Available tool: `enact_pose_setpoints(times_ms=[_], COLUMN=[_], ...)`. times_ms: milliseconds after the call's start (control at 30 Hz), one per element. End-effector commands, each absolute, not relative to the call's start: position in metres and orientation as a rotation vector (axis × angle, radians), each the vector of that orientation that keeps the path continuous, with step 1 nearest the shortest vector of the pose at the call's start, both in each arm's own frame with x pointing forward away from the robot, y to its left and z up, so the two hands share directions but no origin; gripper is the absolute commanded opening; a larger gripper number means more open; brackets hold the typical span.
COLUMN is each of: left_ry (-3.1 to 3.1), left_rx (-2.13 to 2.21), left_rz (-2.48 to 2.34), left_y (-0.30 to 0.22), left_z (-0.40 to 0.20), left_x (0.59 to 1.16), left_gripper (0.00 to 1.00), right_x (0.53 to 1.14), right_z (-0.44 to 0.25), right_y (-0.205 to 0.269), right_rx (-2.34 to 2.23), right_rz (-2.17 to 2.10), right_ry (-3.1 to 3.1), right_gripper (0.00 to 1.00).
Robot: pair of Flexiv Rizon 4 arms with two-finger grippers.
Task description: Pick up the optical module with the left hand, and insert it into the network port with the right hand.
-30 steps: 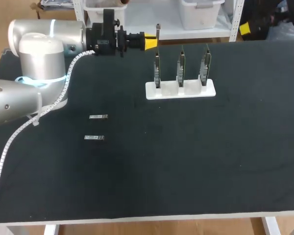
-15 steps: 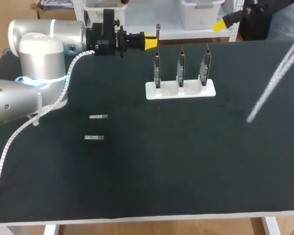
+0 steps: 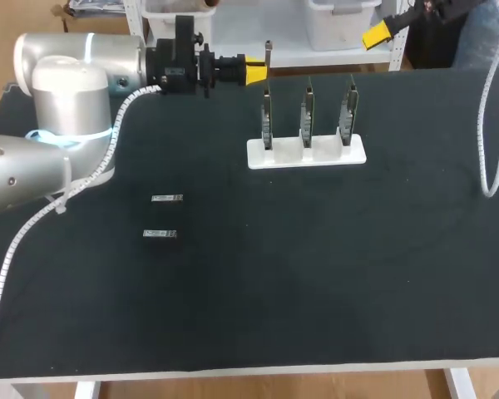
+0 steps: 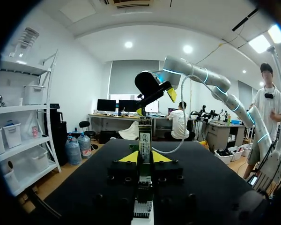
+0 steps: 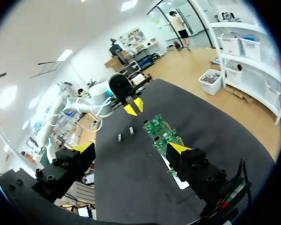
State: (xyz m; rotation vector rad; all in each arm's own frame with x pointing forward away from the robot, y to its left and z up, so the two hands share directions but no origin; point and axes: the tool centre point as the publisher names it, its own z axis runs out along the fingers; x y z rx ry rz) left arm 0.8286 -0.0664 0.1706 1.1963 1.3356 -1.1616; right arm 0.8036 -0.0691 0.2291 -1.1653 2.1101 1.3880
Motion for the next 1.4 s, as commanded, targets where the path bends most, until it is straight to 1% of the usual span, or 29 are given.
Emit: enact_pose_setpoints(times_ms=[33, 167, 333, 567, 833, 1067, 1400], left_ry=[1.335, 1.335, 1.335, 1.335, 1.335, 1.335, 1.335], left_rx=[1.199, 1.199, 1.199, 1.199, 1.199, 1.199, 1.199], left_rz=[-1.162, -1.162, -1.162, -1.162, -1.162, -1.162, -1.162], left_y=[-0.067, -0.067, -0.067, -0.067, -0.067, -0.067, -0.067], left_z=[0.171, 0.171, 0.171, 0.171, 0.171, 0.171, 0.171], left_x=[0.830, 0.830, 0.830, 0.830, 0.830, 0.830, 0.830], left_gripper=[0.00, 0.00, 0.00, 0.00, 0.00, 0.00, 0.00], right_x=[0.809, 0.807, 0.810, 0.803, 0.804, 0.818, 0.826], right_z=[0.229, 0.231, 0.240, 0.243, 0.232, 0.236, 0.232], right_y=[-0.070, -0.062, -0.051, -0.043, -0.027, -0.017, 0.005], right_rx=[-1.238, -1.281, -1.333, -1.332, -1.567, -1.619, -1.724], right_rz=[1.611, 1.566, 1.291, 1.099, 1.158, 1.012, 1.090], right_ry=[2.017, 2.029, 2.047, 1.992, 1.860, 1.853, 1.749], right_gripper=[1.00, 1.00, 1.00, 1.00, 1.00, 1.00, 1.00])
